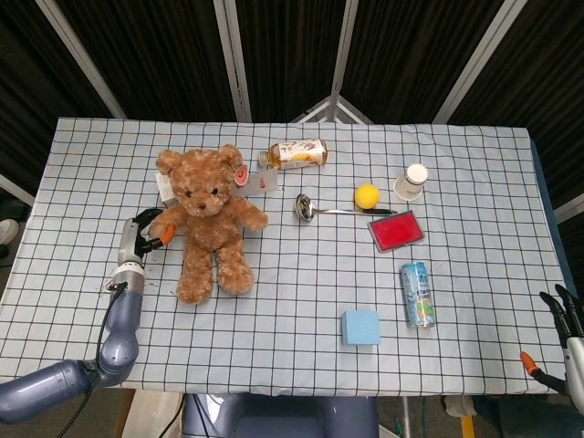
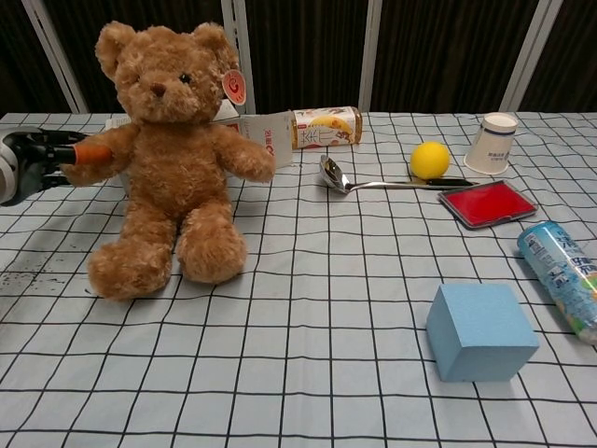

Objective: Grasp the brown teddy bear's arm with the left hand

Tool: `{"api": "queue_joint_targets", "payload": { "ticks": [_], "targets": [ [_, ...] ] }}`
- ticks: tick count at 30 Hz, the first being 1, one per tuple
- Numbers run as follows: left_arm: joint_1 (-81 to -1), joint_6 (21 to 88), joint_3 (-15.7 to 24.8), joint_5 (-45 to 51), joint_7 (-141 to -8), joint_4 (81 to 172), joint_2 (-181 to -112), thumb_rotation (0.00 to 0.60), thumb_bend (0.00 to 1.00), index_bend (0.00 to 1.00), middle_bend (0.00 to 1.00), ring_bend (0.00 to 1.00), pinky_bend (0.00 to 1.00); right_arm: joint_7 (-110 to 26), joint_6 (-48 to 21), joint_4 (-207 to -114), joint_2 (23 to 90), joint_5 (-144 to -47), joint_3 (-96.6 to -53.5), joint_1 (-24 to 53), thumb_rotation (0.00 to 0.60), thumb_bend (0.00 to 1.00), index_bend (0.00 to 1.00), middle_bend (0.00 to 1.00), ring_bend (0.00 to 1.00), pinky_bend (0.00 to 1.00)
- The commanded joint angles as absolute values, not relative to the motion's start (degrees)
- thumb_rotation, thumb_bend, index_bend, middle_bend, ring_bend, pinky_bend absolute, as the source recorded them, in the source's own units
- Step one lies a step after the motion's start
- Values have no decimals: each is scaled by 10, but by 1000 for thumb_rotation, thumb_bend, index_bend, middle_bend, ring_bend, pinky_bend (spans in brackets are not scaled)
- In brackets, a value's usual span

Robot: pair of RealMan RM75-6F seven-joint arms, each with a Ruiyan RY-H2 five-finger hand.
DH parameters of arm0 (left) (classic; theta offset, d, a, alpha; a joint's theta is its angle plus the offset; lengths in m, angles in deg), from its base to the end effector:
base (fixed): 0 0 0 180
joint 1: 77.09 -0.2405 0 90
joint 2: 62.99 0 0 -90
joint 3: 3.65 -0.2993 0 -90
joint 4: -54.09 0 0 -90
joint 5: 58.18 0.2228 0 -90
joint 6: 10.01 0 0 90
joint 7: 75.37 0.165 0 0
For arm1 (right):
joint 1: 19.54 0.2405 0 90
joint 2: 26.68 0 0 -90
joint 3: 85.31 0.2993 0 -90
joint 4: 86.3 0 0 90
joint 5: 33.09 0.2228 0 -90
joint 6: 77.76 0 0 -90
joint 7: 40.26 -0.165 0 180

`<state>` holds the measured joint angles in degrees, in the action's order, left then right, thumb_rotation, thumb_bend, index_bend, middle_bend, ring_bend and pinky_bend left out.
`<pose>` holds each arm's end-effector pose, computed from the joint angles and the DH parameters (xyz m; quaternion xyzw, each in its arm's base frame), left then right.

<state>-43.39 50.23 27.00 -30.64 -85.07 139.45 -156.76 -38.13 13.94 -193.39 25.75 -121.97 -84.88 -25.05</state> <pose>-0.2474 0.4133 -0.0073 -0.2155 -0.7508 -0.4996 0.3746 -0.3303 -0.1354 0.2210 0.5565 -0.4124 0.3698 0.6193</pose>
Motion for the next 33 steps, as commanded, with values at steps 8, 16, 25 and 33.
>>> {"api": "queue_joint_targets", "payload": {
  "ticks": [8, 16, 25, 33],
  "targets": [
    [-440, 469, 270, -324, -859, 1340, -1579, 600, 558, 420, 376, 25, 0, -380, 140, -1935, 257, -1219, -848, -251, 600, 217, 116, 61, 87, 0],
    [-440, 500, 272, -299, -846, 1381, -1575, 600, 529, 377, 340, 15, 0, -380, 139, -1936, 257, -1218, -849, -251, 600, 218, 116, 61, 87, 0],
    [-456, 460, 259, -256, -876, 1366, -1564, 600, 412, 194, 65, 0, 0, -382, 140, -1936, 257, -1220, -849, -251, 600, 218, 116, 61, 87, 0],
    [-470, 466, 242, -174, -898, 1378, -1550, 600, 319, 38, 0, 0, 0, -379, 138, -1938, 258, -1220, -849, -250, 600, 218, 117, 61, 87, 0]
  ]
}}
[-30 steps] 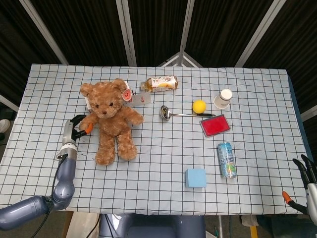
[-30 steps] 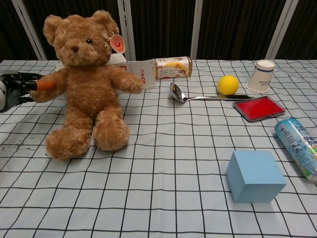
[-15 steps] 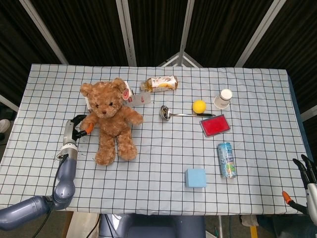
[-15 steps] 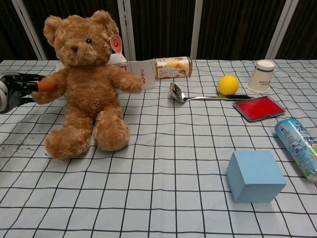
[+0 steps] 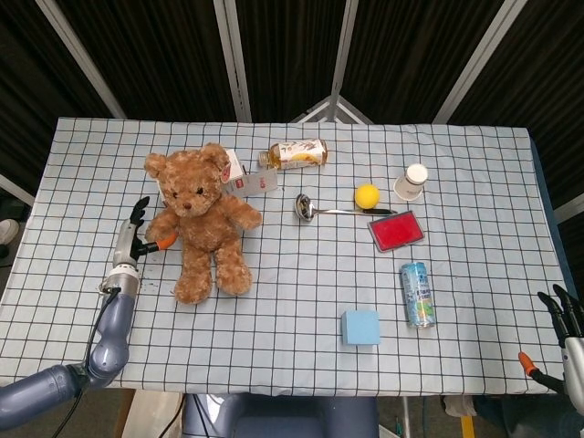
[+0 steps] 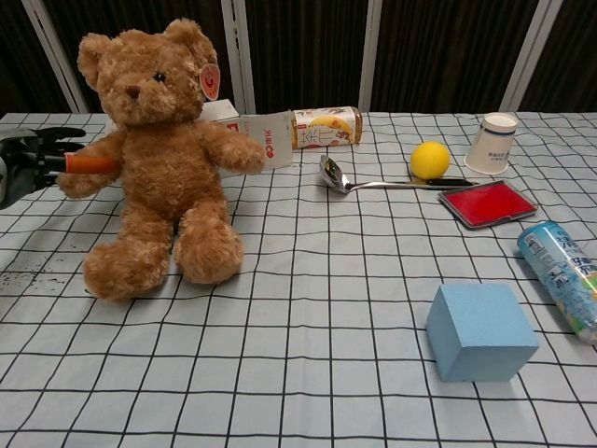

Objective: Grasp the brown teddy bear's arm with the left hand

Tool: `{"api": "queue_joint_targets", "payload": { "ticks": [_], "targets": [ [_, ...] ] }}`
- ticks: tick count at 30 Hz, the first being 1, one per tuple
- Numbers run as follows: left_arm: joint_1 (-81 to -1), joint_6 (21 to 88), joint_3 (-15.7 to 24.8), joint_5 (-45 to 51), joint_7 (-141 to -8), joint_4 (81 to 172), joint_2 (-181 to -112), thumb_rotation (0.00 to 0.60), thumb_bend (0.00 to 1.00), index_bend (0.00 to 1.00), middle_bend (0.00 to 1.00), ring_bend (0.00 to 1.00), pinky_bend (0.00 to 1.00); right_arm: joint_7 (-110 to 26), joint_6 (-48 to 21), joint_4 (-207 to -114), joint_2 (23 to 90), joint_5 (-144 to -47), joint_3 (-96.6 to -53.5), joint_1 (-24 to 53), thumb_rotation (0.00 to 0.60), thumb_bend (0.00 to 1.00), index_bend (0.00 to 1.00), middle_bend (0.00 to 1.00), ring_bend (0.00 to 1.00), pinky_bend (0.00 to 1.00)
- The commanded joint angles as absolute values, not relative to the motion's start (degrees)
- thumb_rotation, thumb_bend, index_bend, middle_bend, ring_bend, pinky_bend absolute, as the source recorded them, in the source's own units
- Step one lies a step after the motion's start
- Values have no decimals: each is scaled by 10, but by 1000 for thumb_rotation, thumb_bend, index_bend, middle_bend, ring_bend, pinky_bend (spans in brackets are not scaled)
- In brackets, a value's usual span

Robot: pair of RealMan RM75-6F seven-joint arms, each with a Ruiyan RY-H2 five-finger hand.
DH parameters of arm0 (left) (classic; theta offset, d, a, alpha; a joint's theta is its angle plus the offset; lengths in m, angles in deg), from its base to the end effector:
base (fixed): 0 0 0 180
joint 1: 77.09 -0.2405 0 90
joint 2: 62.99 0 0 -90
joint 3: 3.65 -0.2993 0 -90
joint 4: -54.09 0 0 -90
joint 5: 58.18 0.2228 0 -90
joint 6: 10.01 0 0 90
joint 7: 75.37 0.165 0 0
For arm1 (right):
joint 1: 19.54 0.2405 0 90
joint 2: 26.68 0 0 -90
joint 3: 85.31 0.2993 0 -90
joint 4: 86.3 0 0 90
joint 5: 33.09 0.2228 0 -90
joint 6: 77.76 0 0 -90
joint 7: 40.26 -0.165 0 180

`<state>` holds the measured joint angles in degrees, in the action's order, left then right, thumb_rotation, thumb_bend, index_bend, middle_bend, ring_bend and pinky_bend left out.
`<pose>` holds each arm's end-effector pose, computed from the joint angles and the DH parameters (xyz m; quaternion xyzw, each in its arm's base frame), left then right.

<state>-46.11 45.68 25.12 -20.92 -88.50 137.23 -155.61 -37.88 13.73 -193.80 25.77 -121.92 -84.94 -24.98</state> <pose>-0.2604 0.4095 -0.0034 -0.2687 -0.7312 -0.5079 0.3677 -0.3291 -0.1357 0.2196 0.5566 -0.4146 0.3695 0.6178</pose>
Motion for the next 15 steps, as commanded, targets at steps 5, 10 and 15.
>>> {"api": "queue_joint_targets", "payload": {
  "ticks": [5, 10, 15],
  "targets": [
    [-497, 484, 221, -123, -898, 1433, -1512, 600, 311, 52, 0, 0, 0, -384, 142, -1937, 256, -1220, -849, -251, 600, 217, 117, 61, 87, 0],
    [-560, 533, 179, -65, -880, 1535, -1429, 600, 311, 94, 0, 0, 0, -388, 144, -1937, 255, -1222, -848, -252, 600, 217, 117, 61, 87, 0],
    [-668, 671, 105, 38, -822, 1616, -1314, 600, 347, 183, 1, 0, 0, -389, 147, -1939, 253, -1227, -850, -254, 600, 218, 116, 61, 87, 0]
  ]
}}
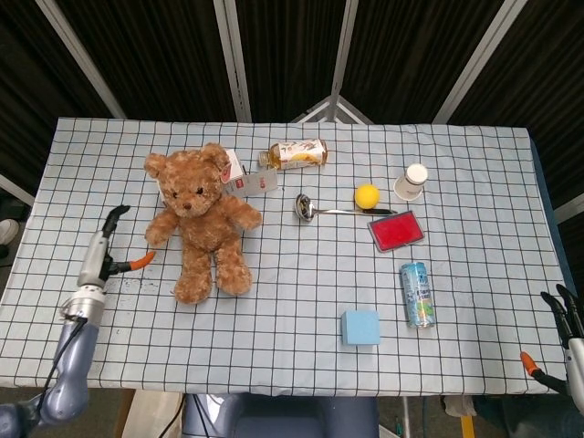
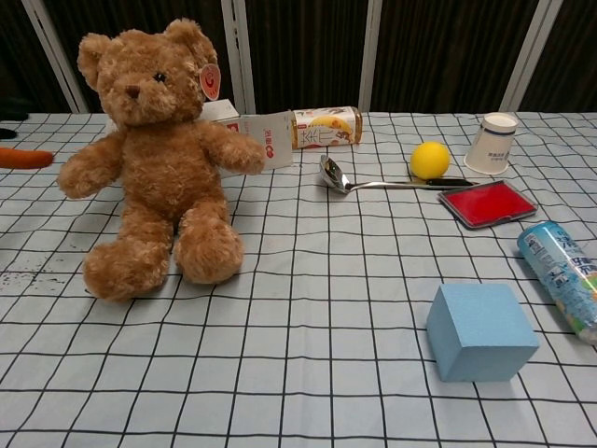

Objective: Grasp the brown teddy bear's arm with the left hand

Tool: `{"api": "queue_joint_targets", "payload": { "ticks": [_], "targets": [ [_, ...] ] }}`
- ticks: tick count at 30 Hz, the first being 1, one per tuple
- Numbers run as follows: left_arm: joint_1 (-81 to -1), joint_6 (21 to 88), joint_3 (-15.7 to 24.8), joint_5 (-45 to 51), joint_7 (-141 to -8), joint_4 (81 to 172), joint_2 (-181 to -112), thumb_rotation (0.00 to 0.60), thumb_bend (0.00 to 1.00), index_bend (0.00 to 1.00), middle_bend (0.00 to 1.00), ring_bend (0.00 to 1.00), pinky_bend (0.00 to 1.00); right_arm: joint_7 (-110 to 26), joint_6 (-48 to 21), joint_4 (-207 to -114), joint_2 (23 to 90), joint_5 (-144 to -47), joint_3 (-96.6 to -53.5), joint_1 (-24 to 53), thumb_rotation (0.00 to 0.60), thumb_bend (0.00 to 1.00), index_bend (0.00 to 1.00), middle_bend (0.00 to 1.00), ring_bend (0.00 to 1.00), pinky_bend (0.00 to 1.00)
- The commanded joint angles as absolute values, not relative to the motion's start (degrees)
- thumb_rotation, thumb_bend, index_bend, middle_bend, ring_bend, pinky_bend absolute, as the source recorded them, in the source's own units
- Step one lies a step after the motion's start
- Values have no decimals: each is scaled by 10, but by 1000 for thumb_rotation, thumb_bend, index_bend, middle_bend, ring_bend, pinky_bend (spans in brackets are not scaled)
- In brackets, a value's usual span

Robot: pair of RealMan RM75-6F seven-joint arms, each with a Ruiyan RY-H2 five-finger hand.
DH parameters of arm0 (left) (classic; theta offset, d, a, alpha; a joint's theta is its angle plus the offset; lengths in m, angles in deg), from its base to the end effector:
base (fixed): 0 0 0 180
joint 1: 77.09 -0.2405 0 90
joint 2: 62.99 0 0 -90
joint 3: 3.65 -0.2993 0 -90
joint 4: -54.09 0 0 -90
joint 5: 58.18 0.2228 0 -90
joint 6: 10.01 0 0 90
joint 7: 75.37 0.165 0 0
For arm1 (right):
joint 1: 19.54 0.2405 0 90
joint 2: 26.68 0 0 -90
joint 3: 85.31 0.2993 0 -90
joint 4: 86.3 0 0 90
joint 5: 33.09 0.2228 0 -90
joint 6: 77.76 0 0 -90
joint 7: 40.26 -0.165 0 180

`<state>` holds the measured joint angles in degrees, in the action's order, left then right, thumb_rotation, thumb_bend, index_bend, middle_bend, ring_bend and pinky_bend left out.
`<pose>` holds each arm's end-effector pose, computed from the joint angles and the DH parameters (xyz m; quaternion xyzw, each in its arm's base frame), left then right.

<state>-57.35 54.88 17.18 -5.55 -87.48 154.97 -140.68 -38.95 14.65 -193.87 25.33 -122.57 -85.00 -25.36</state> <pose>-0.2809 0.3338 0.0746 -0.3579 -0.6600 -0.5142 0.4146 -0.3273 -0.1335 0.2237 0.5531 -0.4132 0.3779 0.6169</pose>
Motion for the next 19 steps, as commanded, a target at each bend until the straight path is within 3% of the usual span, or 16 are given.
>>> {"api": "queue_joint_targets", "payload": {
  "ticks": [1, 3, 6, 19],
  "targets": [
    [-687, 712, 95, 53, -798, 1612, -1309, 600, 354, 193, 2, 0, 0, -388, 147, -1940, 253, -1227, -850, -254, 600, 218, 116, 61, 87, 0],
    [-716, 788, 85, 64, -747, 1594, -1314, 600, 363, 197, 4, 0, 0, -388, 147, -1941, 253, -1228, -851, -254, 600, 218, 116, 61, 87, 0],
    [-745, 842, 71, 69, -711, 1586, -1318, 600, 369, 202, 14, 0, 0, -385, 147, -1941, 254, -1229, -851, -254, 600, 218, 117, 61, 87, 0],
    [-814, 938, 9, 164, -658, 1604, -1294, 600, 394, 231, 38, 0, 0, -391, 134, -1917, 267, -1235, -847, -241, 600, 218, 116, 61, 87, 0]
  ]
}}
